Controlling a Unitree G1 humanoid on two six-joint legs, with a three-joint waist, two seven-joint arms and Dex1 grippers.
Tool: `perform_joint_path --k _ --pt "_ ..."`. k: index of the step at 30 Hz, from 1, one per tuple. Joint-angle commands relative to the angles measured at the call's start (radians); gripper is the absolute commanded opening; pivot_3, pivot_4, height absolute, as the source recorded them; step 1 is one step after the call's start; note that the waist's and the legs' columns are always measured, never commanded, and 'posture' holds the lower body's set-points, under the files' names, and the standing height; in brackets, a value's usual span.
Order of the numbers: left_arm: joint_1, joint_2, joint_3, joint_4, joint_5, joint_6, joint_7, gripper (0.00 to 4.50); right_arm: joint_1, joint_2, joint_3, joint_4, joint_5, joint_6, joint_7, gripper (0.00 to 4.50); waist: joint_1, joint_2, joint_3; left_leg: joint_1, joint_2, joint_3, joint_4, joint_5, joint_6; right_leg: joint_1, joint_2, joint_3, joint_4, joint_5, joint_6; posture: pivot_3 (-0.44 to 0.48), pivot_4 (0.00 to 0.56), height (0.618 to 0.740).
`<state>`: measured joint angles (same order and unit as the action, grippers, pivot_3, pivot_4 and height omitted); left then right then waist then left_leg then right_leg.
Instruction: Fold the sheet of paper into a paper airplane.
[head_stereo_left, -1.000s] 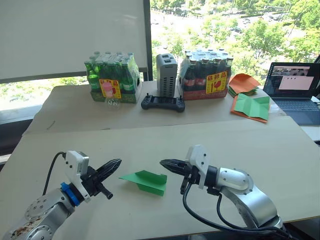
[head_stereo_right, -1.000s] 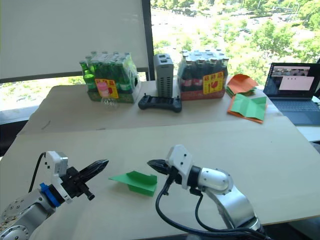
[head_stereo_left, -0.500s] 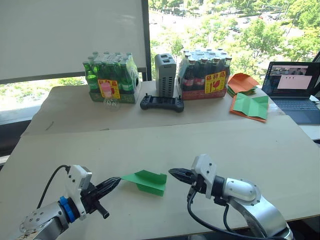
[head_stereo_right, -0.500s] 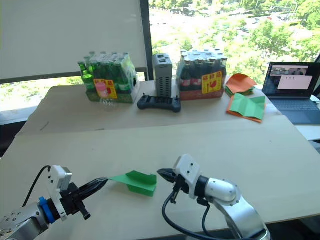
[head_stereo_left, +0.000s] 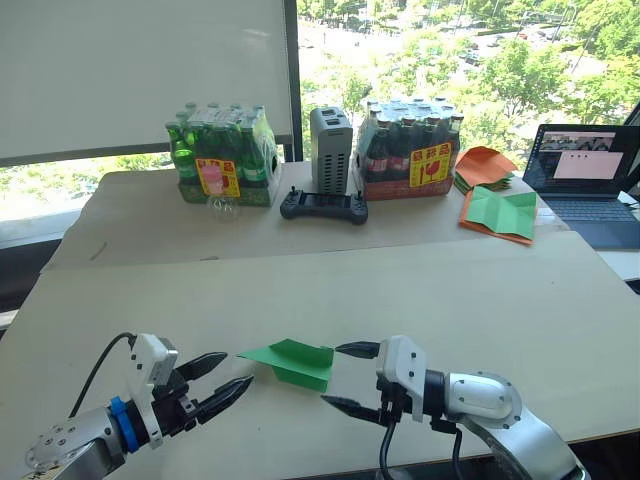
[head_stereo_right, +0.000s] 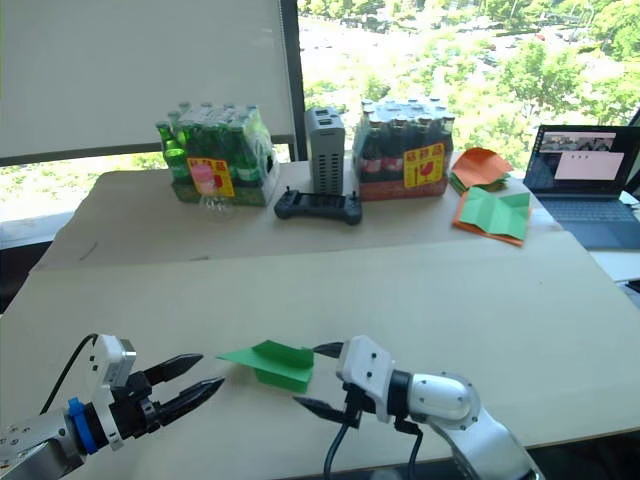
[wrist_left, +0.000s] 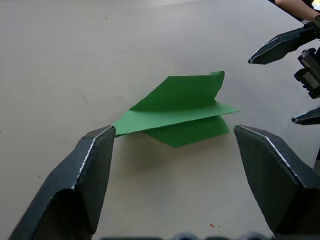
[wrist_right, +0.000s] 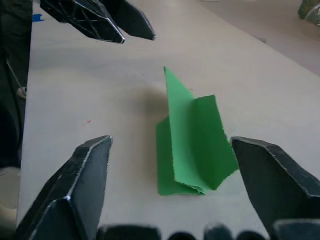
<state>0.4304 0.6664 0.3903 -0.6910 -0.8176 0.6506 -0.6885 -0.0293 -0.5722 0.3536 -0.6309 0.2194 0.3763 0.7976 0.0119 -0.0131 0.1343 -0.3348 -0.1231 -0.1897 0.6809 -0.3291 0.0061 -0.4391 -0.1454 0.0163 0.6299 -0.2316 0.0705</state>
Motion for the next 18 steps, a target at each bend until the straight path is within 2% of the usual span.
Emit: perform_joint_path --k 1,9,13,18 --pt "-0.008 0.007 0.000 -0.017 -0.005 -0.008 -0.002 4.49 -0.041 0.044 0.040 0.027 0.049 -0.002 0.039 4.50 0.000 -0.001 0.001 0.000 0.000 0.000 0.000 0.000 0.000 0.000 0.000 0.000 0.000 0.000 0.000 0.000 0.150 0.716" --pt "-0.022 0.008 -0.017 -0.018 0.004 -0.011 0.002 4.49 -0.153 0.118 0.093 0.180 0.029 0.006 0.068 4.50 0.000 -0.003 0.001 0.000 0.000 0.000 0.000 0.000 0.000 0.000 0.000 0.000 0.000 0.001 -0.001 0.000 0.150 0.716" --pt "-0.027 0.000 -0.015 -0.030 -0.001 -0.011 0.012 4.49 -0.203 0.158 0.048 0.260 0.057 0.046 0.050 4.50 -0.001 -0.003 0.001 0.000 0.000 0.000 0.000 0.000 0.000 -0.001 0.000 0.000 0.000 0.001 -0.001 0.000 0.150 0.716" --pt "-0.035 -0.001 -0.018 -0.032 0.000 -0.011 0.020 4.49 -0.241 0.157 0.007 0.308 0.065 0.049 0.057 4.50 0.000 -0.003 0.001 0.000 0.000 0.000 0.000 0.000 0.000 -0.001 0.000 0.000 0.000 0.001 -0.001 0.000 0.150 0.716"
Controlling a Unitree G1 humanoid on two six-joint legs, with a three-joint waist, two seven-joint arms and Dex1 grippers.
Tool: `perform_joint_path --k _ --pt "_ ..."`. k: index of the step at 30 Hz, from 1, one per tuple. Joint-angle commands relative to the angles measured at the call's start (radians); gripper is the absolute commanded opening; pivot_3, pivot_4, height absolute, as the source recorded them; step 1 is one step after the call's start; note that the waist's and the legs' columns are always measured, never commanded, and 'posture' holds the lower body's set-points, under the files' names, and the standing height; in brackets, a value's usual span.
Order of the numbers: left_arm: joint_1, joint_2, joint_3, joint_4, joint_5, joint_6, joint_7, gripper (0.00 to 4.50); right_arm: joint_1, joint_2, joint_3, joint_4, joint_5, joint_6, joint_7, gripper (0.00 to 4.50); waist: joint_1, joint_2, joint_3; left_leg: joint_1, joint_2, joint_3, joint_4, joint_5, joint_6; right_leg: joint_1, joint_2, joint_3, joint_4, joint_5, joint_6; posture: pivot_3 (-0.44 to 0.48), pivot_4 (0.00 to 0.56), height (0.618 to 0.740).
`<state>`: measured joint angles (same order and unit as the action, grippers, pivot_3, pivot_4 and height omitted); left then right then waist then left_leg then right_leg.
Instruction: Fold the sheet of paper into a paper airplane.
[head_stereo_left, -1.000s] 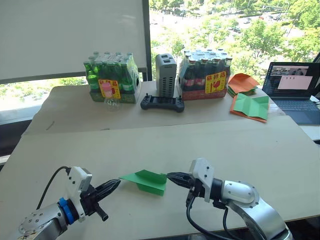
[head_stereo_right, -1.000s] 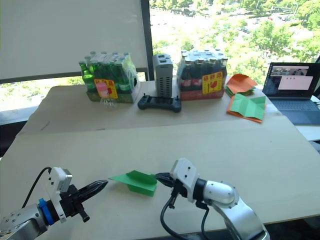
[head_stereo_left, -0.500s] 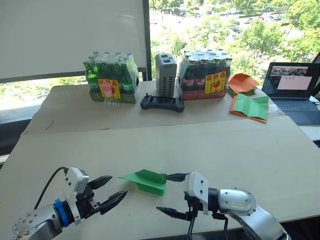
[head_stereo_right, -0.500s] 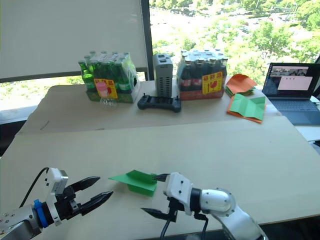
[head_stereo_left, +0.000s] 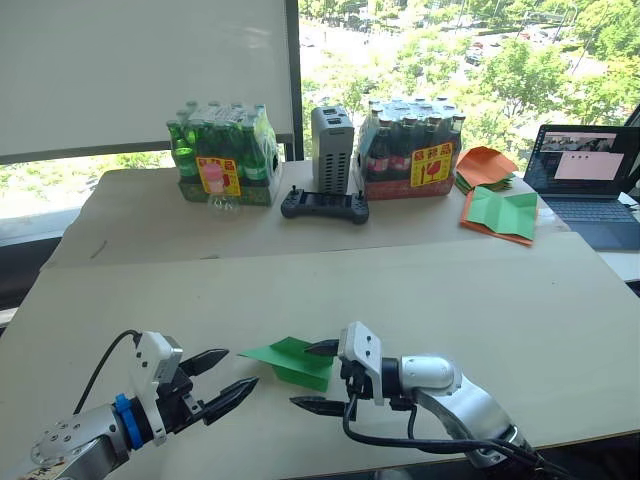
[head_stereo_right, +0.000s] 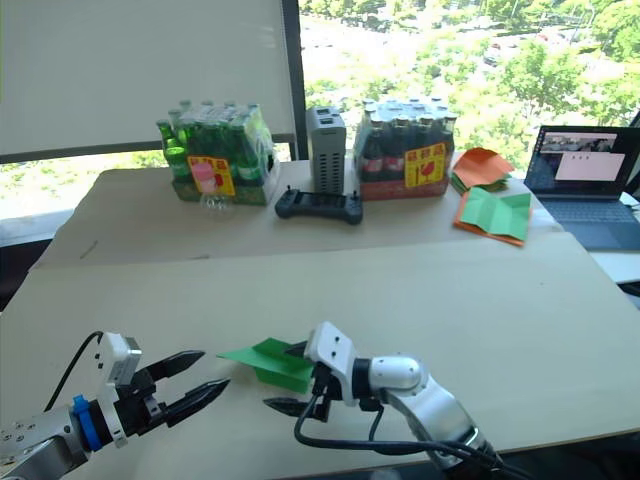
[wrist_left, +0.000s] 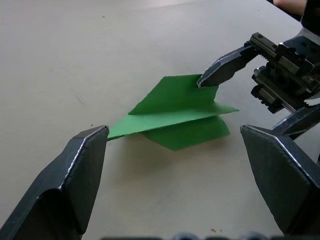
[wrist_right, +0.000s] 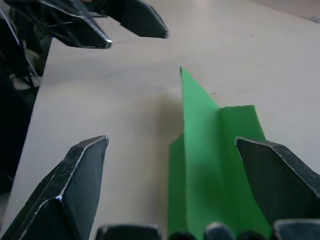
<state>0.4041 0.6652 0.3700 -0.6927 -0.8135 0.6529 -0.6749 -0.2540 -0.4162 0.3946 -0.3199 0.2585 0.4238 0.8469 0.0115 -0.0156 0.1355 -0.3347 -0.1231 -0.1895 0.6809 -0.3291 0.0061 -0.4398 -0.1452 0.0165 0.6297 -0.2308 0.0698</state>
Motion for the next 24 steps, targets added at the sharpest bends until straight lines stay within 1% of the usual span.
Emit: perform_joint_path --k 1,11,15,18,21,24 --pt "-0.012 0.000 0.002 -0.029 -0.005 -0.013 0.008 4.49 -0.018 0.000 -0.039 0.004 0.024 0.002 0.009 4.50 0.000 0.000 0.000 0.000 0.000 0.000 0.000 0.000 0.000 0.000 0.000 0.000 0.000 0.000 0.000 0.000 0.150 0.716" --pt "-0.018 0.001 0.016 -0.039 -0.030 -0.006 0.026 4.49 -0.024 -0.007 -0.091 -0.087 0.074 0.029 0.005 4.50 -0.001 0.000 0.000 0.000 0.000 0.000 0.000 0.000 0.000 -0.001 0.000 0.000 0.000 0.000 0.000 0.000 0.150 0.716" --pt "-0.017 0.000 0.005 -0.032 -0.022 -0.011 0.027 4.49 0.021 -0.034 -0.036 -0.176 0.115 0.017 0.087 4.50 0.000 0.000 0.000 0.000 0.000 0.000 0.000 0.000 0.000 -0.001 0.000 0.000 0.000 0.000 0.000 0.000 0.150 0.716" --pt "-0.017 -0.003 0.005 -0.030 -0.029 -0.008 0.029 4.49 0.015 -0.004 -0.015 -0.147 0.120 0.057 0.061 4.50 -0.002 0.000 0.000 0.000 0.000 0.000 0.000 0.000 0.000 0.000 0.000 0.000 0.000 0.000 0.000 0.000 0.150 0.716" --pt "-0.011 -0.005 -0.002 -0.031 -0.024 -0.009 0.026 4.49 0.005 -0.001 0.030 -0.083 0.055 0.039 0.046 4.50 -0.003 0.000 0.000 0.000 0.000 0.001 0.000 0.000 0.000 0.000 0.000 0.000 0.000 0.001 0.000 0.000 0.150 0.716" --pt "-0.014 -0.011 -0.005 -0.034 -0.029 -0.008 0.033 4.49 -0.009 0.009 0.019 -0.001 0.014 0.030 0.008 4.50 -0.002 0.000 0.000 0.000 0.000 0.001 0.000 0.000 0.000 0.000 0.000 0.000 0.000 0.001 0.000 0.000 0.150 0.716"
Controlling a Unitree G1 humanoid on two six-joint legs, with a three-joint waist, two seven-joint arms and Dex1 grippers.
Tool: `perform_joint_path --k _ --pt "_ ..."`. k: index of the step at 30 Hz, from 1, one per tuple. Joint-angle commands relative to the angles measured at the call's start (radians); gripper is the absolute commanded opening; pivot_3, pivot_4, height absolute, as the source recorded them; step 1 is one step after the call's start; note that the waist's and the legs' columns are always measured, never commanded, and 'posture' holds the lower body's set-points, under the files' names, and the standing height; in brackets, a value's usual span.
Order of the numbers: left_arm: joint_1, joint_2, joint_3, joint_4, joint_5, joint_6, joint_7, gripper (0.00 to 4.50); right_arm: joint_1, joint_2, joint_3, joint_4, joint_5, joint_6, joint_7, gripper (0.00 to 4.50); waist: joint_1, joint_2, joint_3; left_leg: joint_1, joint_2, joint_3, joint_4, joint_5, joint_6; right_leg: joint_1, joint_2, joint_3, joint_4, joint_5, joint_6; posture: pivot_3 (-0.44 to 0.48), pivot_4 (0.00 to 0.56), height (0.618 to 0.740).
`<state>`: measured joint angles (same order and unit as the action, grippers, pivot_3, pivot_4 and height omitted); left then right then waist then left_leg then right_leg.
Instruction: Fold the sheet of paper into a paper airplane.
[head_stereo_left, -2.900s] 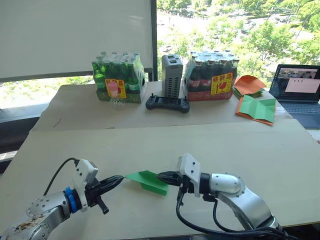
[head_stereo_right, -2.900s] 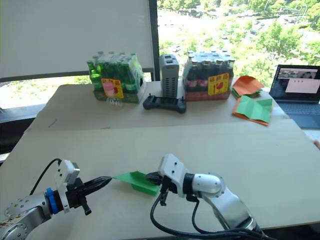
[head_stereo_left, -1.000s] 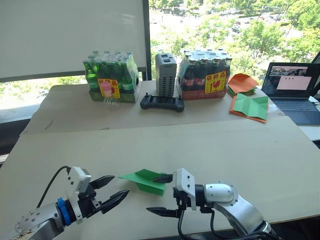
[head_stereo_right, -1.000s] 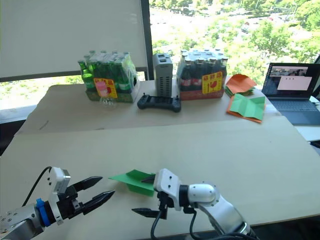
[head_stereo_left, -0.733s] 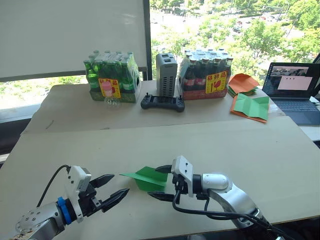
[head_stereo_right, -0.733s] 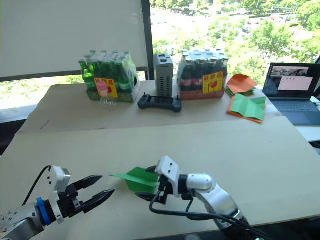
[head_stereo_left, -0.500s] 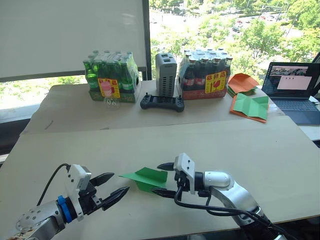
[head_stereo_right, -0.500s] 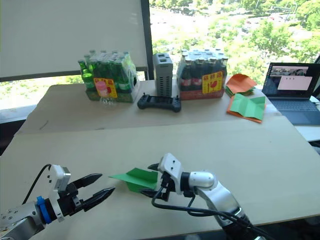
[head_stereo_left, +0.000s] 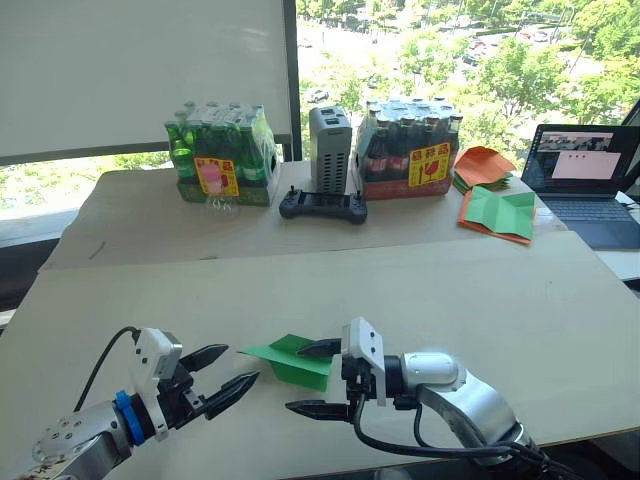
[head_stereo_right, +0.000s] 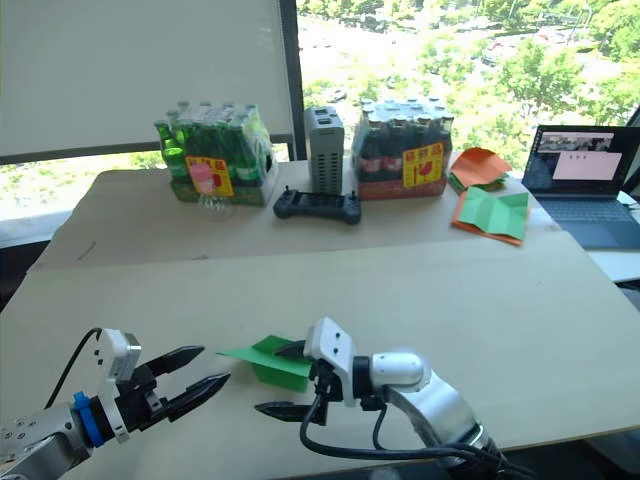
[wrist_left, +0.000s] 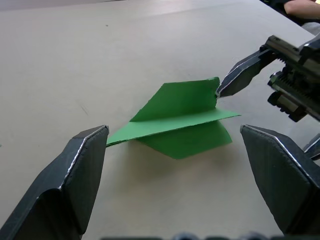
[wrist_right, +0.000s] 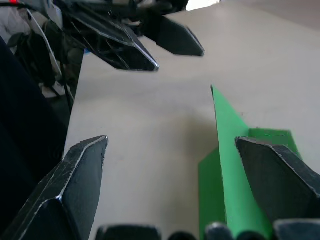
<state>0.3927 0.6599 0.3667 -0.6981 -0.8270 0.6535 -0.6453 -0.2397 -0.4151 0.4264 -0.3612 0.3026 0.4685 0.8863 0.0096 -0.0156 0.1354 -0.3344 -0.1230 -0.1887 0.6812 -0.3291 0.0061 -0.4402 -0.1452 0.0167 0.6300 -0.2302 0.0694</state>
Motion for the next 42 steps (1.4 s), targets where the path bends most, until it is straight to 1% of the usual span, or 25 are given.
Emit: perform_joint_path --k 1,4,9,14,18,22,26,30,32,34,42 --pt "-0.005 -0.009 -0.004 -0.028 -0.016 -0.009 0.007 4.49 -0.027 0.005 -0.020 0.058 -0.031 -0.007 -0.030 4.50 0.000 0.000 0.000 0.000 0.000 0.000 0.000 0.000 0.000 0.000 0.000 0.000 0.000 0.000 0.000 0.000 0.150 0.716" --pt "-0.013 -0.016 -0.012 -0.031 -0.017 -0.007 0.016 4.49 -0.051 0.011 -0.054 0.099 -0.019 0.019 -0.041 4.50 0.001 0.000 0.000 0.000 0.000 0.000 0.000 0.000 0.000 0.000 0.000 0.000 0.000 0.000 0.000 0.000 0.150 0.716" --pt "-0.018 -0.024 -0.021 -0.034 -0.016 -0.009 0.022 4.49 -0.082 0.030 -0.092 0.114 0.022 0.069 -0.042 4.50 -0.001 0.000 0.000 0.000 0.000 0.000 0.000 0.000 0.000 0.000 0.000 0.000 0.000 0.000 0.000 0.000 0.150 0.716" --pt "-0.021 -0.024 -0.025 -0.032 -0.013 -0.013 0.023 4.49 -0.075 0.046 -0.100 0.076 0.051 0.098 -0.033 4.50 0.000 0.000 0.000 0.000 0.000 0.000 0.000 0.000 0.000 -0.001 0.000 0.000 0.000 0.000 0.000 0.000 0.150 0.716" --pt "-0.023 -0.019 -0.017 -0.033 -0.013 -0.015 0.021 4.49 -0.107 0.052 -0.115 0.047 0.064 0.108 -0.043 4.50 -0.001 0.000 0.000 0.000 0.000 0.000 0.000 0.000 0.000 -0.001 0.000 0.000 0.000 0.000 0.000 0.000 0.150 0.716" --pt "-0.015 -0.010 -0.004 -0.039 -0.012 -0.017 0.015 4.49 -0.138 0.045 -0.099 0.044 0.033 0.079 -0.044 4.50 -0.001 0.000 0.000 0.000 0.000 0.000 0.000 0.000 0.000 -0.001 0.000 0.000 0.000 0.000 0.000 0.000 0.150 0.716" --pt "-0.015 -0.012 0.001 -0.043 -0.015 -0.016 0.022 4.49 -0.166 0.027 -0.061 0.061 -0.039 0.030 -0.048 4.50 -0.001 0.000 0.000 -0.001 0.000 0.000 0.000 0.000 0.000 -0.001 0.000 0.000 0.000 0.000 0.000 0.000 0.150 0.716" --pt "-0.005 -0.019 -0.002 -0.054 -0.015 -0.015 0.028 4.49 -0.165 -0.005 -0.019 0.083 -0.112 -0.013 -0.040 4.50 -0.001 0.000 0.000 0.000 0.000 0.000 0.000 0.000 0.000 -0.001 0.000 0.000 0.000 0.000 0.000 0.000 0.150 0.716" --pt "-0.003 -0.020 -0.002 -0.057 -0.016 -0.015 0.032 4.50 -0.160 -0.009 -0.014 0.091 -0.125 -0.025 -0.041 3.96 -0.002 0.000 0.000 0.000 0.000 0.000 0.000 0.000 0.000 -0.001 0.000 0.000 0.000 0.000 0.000 0.000 0.150 0.716" --pt "0.001 -0.023 -0.004 -0.060 -0.016 -0.015 0.036 4.50 -0.153 -0.014 -0.005 0.097 -0.140 -0.037 -0.036 3.33 -0.001 0.000 0.000 0.000 0.000 0.001 0.000 0.000 0.000 -0.001 0.000 0.000 0.000 0.000 0.000 0.000 0.150 0.716" --pt "0.007 -0.030 -0.006 -0.069 -0.019 -0.015 0.047 4.50 -0.126 -0.008 0.020 0.141 -0.191 -0.081 -0.036 0.57 -0.001 0.000 0.000 0.000 0.000 0.001 0.000 0.000 0.000 -0.001 0.000 0.000 0.000 0.000 0.000 0.000 0.150 0.716"
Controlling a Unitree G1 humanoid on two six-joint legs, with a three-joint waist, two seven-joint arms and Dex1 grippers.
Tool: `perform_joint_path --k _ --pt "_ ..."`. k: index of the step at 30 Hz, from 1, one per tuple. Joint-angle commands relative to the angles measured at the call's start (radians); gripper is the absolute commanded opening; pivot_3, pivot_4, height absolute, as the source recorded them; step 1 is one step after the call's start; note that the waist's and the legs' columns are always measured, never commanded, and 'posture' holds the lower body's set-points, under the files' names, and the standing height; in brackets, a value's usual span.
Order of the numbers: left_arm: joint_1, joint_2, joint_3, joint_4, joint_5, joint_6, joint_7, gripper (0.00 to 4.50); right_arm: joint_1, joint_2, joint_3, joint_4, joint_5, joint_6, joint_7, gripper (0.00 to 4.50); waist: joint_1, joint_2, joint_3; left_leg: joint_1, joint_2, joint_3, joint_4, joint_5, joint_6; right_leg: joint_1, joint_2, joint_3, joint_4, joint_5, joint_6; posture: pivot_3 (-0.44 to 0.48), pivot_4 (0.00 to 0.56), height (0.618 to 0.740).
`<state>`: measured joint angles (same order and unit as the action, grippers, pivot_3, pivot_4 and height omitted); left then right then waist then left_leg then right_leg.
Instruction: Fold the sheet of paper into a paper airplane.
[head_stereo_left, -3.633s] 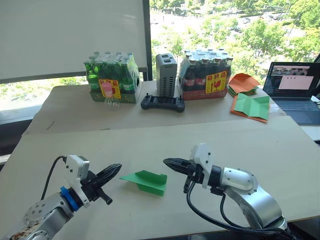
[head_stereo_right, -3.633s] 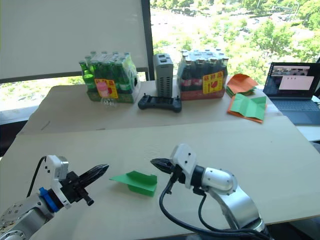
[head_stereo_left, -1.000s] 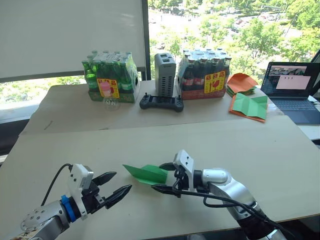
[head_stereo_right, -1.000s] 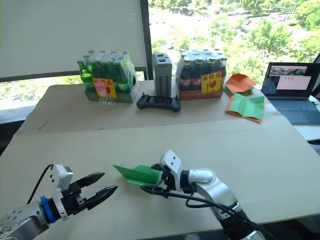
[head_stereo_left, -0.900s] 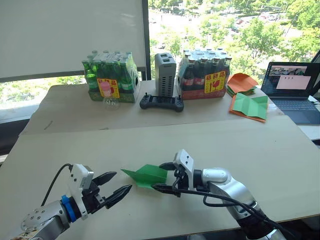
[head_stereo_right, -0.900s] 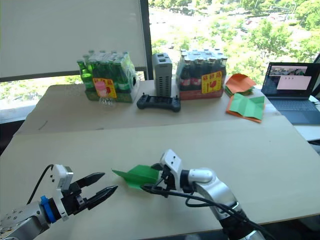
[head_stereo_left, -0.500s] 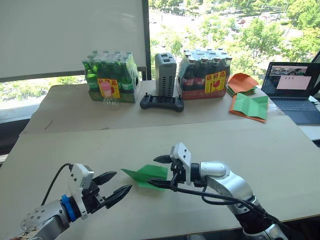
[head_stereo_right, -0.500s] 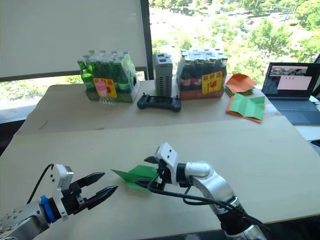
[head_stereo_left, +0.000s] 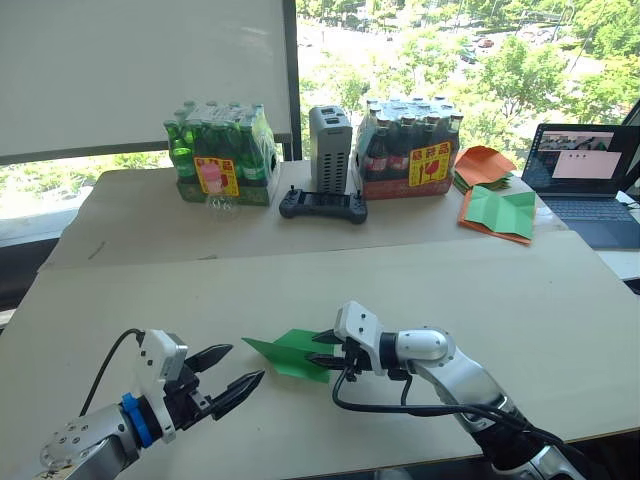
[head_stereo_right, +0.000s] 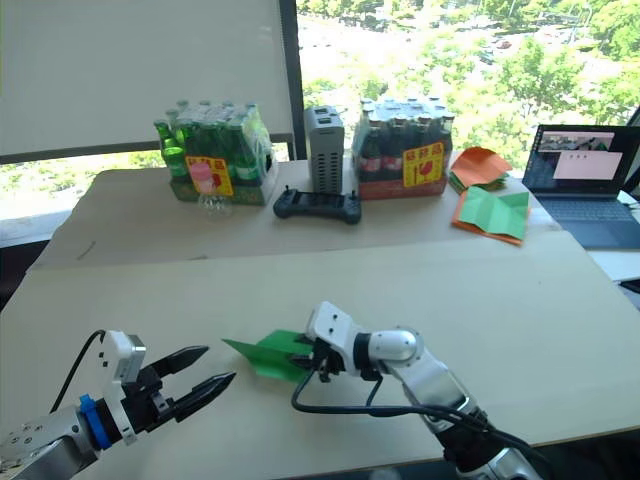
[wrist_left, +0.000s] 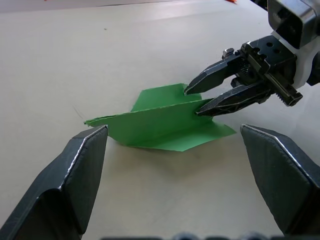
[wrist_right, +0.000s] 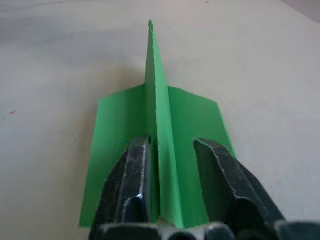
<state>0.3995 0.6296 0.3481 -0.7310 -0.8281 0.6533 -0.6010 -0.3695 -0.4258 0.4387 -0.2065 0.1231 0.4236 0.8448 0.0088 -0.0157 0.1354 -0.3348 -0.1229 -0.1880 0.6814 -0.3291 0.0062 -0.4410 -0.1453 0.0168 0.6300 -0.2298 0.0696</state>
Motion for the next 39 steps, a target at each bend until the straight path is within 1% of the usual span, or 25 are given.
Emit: perform_joint_path --k 1,2,6,10,11,14,18,22,23,26,28,34,39 --pt "-0.002 0.001 0.014 -0.036 -0.019 -0.014 0.003 4.50 0.006 0.001 0.011 -0.008 -0.017 -0.042 0.008 0.23 0.000 0.000 0.000 0.000 0.000 0.000 0.000 0.000 0.000 0.000 0.000 0.000 0.000 0.000 0.000 0.000 0.150 0.716" --pt "-0.003 0.001 0.014 -0.036 -0.021 -0.013 0.004 4.50 0.008 0.000 0.012 -0.004 -0.021 -0.046 0.009 0.02 0.000 0.000 0.000 0.000 0.000 0.000 0.000 0.000 0.000 0.000 0.000 0.000 0.000 0.000 0.000 0.000 0.150 0.716" --pt "-0.006 0.002 0.014 -0.036 -0.021 -0.013 0.005 4.50 0.015 0.002 0.015 0.011 -0.036 -0.063 0.008 0.02 0.000 0.000 0.000 0.000 0.000 0.000 0.000 0.000 0.000 0.000 0.000 0.000 0.000 0.000 0.000 0.000 0.150 0.716" --pt "-0.022 0.006 0.011 -0.041 -0.030 -0.009 0.008 4.50 0.014 0.011 -0.015 -0.019 -0.012 -0.052 0.002 0.02 0.000 0.000 0.000 0.000 0.000 0.000 0.000 0.000 0.000 0.000 0.000 0.000 0.000 0.000 0.000 0.000 0.150 0.716" --pt "-0.026 0.008 0.010 -0.042 -0.033 -0.007 0.008 4.50 0.014 0.016 -0.030 -0.029 0.002 -0.042 -0.001 0.02 0.000 0.000 0.000 0.000 0.000 0.000 0.000 0.000 0.000 0.000 0.000 0.000 0.000 0.000 0.000 0.000 0.150 0.716" --pt "-0.063 0.035 0.007 -0.056 -0.052 0.004 0.001 4.50 0.018 0.029 -0.135 -0.099 0.087 0.023 -0.031 0.02 0.001 0.000 0.000 0.000 0.000 0.000 0.000 0.000 0.000 0.000 0.000 0.000 0.000 0.000 0.000 0.000 0.150 0.716" --pt "-0.113 0.081 -0.006 -0.074 -0.083 0.021 -0.009 4.50 0.017 0.037 -0.294 -0.144 0.143 0.097 -0.129 0.02 0.003 0.000 0.000 0.000 0.000 0.000 0.001 0.000 0.000 0.000 0.000 0.000 0.000 0.000 0.000 0.000 0.150 0.716" --pt "-0.179 0.122 -0.030 -0.073 -0.101 0.026 -0.021 4.50 -0.005 0.027 -0.445 -0.133 0.116 0.131 -0.274 0.02 0.003 0.000 0.000 0.000 0.000 0.000 0.001 0.000 0.000 0.000 0.000 0.000 0.000 0.000 0.000 0.000 0.150 0.716" --pt "-0.210 0.131 -0.043 -0.068 -0.101 0.027 -0.024 4.50 -0.014 0.011 -0.482 -0.111 0.080 0.141 -0.332 0.02 0.003 0.000 0.000 0.000 0.000 0.000 0.001 0.000 0.000 -0.001 0.000 0.000 0.001 0.000 0.000 0.000 0.150 0.716" --pt "-0.276 0.141 -0.083 -0.062 -0.094 0.027 -0.031 4.50 -0.023 -0.037 -0.535 -0.048 -0.005 0.184 -0.448 0.02 0.004 0.000 0.000 -0.001 -0.001 0.001 0.001 0.000 0.000 -0.001 0.000 0.000 0.001 0.000 0.000 0.000 0.150 0.716" --pt "-0.311 0.142 -0.111 -0.060 -0.085 0.028 -0.032 4.50 -0.021 -0.045 -0.562 -0.002 -0.026 0.199 -0.500 0.02 0.003 0.000 0.000 -0.001 -0.001 0.001 0.001 0.000 0.000 0.000 0.000 0.000 0.001 0.000 0.000 0.000 0.150 0.716" --pt "-0.337 0.140 -0.167 -0.053 -0.059 0.021 -0.035 4.50 -0.003 -0.060 -0.514 0.120 -0.073 0.195 -0.509 0.02 -0.017 0.000 0.000 -0.001 0.000 0.006 0.001 0.000 0.000 -0.003 0.000 0.004 0.002 0.000 0.000 0.000 0.150 0.716" --pt "-0.335 0.137 -0.188 -0.059 -0.050 0.020 -0.037 4.50 -0.003 -0.050 -0.496 0.171 -0.083 0.187 -0.514 0.02 -0.020 0.000 0.000 -0.001 0.000 0.007 0.001 0.000 0.001 -0.003 0.000 0.006 0.001 0.001 0.001 0.000 0.150 0.716"
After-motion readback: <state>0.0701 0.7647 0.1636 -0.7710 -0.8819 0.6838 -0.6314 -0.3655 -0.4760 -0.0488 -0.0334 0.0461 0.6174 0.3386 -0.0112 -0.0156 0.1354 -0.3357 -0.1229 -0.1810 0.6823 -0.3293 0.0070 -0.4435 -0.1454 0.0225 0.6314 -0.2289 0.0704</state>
